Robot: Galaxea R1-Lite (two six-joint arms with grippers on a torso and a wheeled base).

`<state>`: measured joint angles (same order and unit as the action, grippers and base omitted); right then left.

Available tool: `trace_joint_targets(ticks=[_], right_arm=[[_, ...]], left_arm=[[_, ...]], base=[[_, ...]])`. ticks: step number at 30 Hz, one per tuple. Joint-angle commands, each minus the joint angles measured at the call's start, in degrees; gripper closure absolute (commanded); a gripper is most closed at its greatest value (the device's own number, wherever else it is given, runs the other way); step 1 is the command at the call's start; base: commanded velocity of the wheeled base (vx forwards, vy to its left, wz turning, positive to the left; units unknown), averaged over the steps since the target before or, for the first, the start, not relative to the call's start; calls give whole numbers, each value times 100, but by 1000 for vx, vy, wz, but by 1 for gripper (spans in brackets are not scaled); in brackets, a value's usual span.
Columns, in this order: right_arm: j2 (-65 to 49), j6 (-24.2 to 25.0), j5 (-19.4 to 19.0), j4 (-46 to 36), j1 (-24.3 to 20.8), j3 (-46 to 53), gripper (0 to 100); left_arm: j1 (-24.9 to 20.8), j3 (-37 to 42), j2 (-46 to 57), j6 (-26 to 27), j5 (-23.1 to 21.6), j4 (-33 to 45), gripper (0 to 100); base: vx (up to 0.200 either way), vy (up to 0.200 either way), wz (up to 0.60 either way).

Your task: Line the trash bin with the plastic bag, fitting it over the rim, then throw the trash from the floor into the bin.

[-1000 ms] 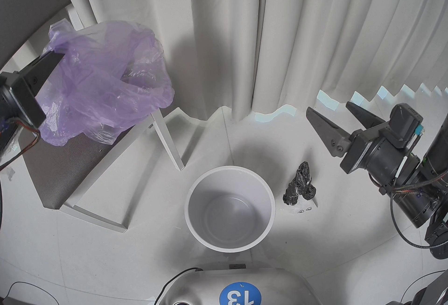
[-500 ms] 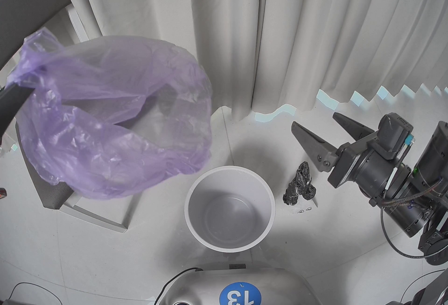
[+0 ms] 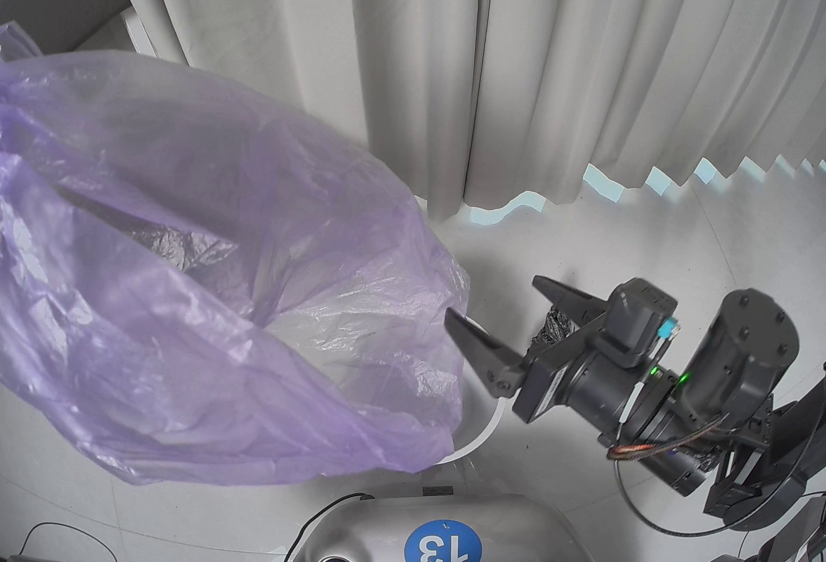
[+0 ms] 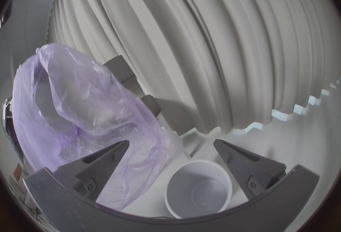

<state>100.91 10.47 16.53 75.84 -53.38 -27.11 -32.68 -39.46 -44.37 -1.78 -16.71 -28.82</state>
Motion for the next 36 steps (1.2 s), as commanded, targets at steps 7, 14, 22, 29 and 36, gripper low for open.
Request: trace_joint_targets(ticks=[7,14,22,29,36], right_arm=[[1106,8,17,379,-190,-585,0],[1361,8,26,625,-190,-901,0],[1501,8,17,634,-155,-901,0],[1607,8,-1,572,126,-1411,0],[1607,43,-9,485,118,-1657,0]], left_arm=[[-80,26,307,-332,-157,-291,100],[-80,105,438,-332,-157,-291,100],[-80,61,509,-341,-166,-291,100],[-80,88,570,-341,-218,-282,100],[-72,114,588,-341,-218,-282,100]], base=[[0,0,0],[0,0,0],[0,0,0],[0,0,0],[0,0,0]])
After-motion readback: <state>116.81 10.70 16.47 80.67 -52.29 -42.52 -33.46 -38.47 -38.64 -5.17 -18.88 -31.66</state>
